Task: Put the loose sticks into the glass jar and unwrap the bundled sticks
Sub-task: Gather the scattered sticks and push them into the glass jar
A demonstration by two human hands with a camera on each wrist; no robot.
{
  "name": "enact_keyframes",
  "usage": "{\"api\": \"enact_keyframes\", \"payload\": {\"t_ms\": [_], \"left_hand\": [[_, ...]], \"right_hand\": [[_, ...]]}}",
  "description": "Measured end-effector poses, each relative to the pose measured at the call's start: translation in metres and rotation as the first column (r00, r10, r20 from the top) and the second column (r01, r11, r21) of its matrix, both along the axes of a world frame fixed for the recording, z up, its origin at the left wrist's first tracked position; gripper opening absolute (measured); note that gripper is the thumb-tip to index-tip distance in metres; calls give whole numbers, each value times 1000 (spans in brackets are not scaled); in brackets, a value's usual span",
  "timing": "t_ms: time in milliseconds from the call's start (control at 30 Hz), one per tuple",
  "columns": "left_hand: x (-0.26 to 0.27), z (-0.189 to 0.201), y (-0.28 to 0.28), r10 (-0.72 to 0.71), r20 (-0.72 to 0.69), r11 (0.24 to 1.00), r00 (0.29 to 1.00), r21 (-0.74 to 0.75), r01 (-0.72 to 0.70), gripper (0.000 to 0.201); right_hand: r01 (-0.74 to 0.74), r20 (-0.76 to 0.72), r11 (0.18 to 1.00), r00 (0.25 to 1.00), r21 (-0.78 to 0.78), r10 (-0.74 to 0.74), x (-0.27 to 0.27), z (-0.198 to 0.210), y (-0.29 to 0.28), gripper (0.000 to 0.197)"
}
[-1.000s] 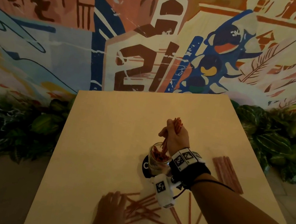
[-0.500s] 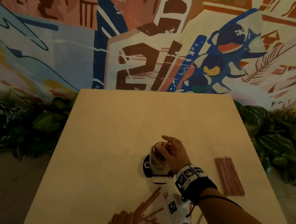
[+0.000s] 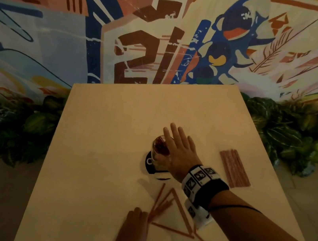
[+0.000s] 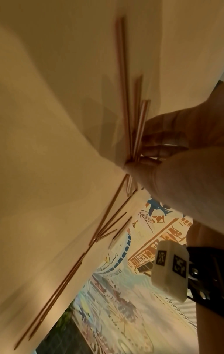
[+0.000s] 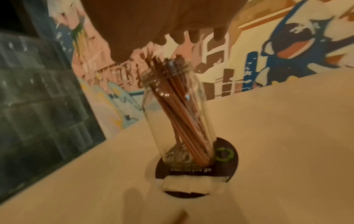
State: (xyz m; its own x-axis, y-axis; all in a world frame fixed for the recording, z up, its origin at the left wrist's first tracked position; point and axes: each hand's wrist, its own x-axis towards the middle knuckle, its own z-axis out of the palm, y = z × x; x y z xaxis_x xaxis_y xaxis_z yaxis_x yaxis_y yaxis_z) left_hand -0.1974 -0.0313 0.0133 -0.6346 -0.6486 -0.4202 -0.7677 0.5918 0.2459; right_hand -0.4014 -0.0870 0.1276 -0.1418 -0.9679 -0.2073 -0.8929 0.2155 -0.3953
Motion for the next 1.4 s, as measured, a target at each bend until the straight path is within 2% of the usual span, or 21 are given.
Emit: {"api": "enact_keyframes", "payload": {"t_ms": [67,133,233,333,433,533,600,667,833,1000,1100,1167,1300,1400], "left_hand": [[-5,10,0,72,72,994,995,80,-78,24],[-6,10,0,102,71,993,992,57,-106,30],[-10,14,2,145,52,987,988,62,-148,37],[-16,17,6,151,62,984,987,82,-156,55],[-24,15,7,97,116,992,988,72,-106,51],[-27,13,5,68,137,994,988,77,-79,34],[-27,14,4,52,148,995,988,81,-64,28],[-27,17,3,42,159,995,986,87,-57,27],[-24,26,7,43,199,991,979,112,-66,40],[-14,25,8,69,212,991,975,100,-91,41],[-10,21,12,33,263,998,964,42,-46,38],[-8,20,14,62,270,996,961,38,-75,38],[-2,21,14,96,292,995,952,4,-101,37],[2,21,13,101,299,994,949,-1,-105,36]], "right_hand": [[143,125,987,983,-76,-133,-13,0,21,66],[268,149,962,955,-50,-259,-28,-13,57,56],[413,64,896,902,165,-427,-42,-40,135,46],[463,-31,807,873,367,-486,-36,-62,207,52],[372,-13,787,907,492,-421,-15,-77,253,60],[317,-122,838,948,444,-294,0,-94,268,58],[273,-180,884,959,380,-218,7,-97,264,42],[251,-107,885,968,391,-228,13,-94,253,17],[295,-99,855,955,426,-280,23,-99,241,27],[218,-161,861,974,459,-160,27,-97,235,31],[168,-117,876,985,453,-129,26,-98,232,32],[106,-45,881,994,461,-95,28,-97,231,33],[1,73,861,996,509,-44,42,-89,229,28],[-112,106,833,992,542,64,65,-79,233,26]]}}
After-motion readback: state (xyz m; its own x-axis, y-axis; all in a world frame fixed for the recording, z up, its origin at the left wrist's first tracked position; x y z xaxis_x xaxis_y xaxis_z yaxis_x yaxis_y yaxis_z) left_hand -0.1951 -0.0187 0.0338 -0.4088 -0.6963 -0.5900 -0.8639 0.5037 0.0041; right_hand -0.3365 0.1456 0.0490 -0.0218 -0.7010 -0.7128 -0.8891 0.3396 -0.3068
